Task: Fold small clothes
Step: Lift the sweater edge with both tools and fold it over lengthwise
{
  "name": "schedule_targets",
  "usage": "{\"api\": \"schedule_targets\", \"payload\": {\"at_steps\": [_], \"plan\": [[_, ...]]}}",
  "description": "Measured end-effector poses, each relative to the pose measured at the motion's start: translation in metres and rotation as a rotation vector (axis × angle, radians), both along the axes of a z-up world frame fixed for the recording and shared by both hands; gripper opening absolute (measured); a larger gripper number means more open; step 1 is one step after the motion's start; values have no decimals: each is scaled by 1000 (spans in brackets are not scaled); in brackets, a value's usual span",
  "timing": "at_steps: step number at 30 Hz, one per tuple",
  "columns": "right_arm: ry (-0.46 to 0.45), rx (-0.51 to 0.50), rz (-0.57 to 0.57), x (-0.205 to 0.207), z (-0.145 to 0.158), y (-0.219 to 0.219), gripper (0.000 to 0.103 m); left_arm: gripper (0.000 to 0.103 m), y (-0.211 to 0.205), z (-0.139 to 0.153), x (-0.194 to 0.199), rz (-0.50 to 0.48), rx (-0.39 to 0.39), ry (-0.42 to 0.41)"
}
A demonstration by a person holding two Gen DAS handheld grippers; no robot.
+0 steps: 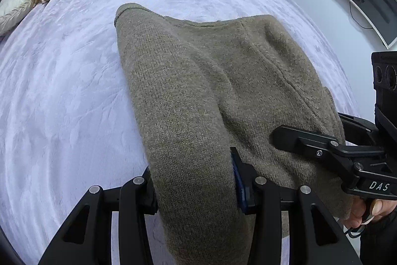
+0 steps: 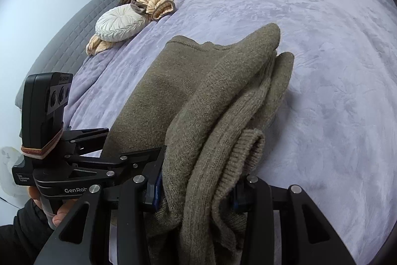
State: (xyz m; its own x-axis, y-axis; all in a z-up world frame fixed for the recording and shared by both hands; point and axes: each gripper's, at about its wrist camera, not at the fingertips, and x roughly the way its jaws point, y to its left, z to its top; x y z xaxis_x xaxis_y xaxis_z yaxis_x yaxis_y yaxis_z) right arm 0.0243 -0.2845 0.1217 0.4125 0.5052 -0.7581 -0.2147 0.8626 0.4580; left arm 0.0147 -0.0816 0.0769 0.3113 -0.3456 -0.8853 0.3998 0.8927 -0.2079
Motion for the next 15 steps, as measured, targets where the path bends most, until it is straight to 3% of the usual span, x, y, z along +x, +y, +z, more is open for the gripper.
{"api": "schedule_targets", "payload": {"at_steps": [15], "plan": [[-7, 2, 26, -76, -2, 27, 43, 46, 26, -12, -75, 17, 7, 0]]}}
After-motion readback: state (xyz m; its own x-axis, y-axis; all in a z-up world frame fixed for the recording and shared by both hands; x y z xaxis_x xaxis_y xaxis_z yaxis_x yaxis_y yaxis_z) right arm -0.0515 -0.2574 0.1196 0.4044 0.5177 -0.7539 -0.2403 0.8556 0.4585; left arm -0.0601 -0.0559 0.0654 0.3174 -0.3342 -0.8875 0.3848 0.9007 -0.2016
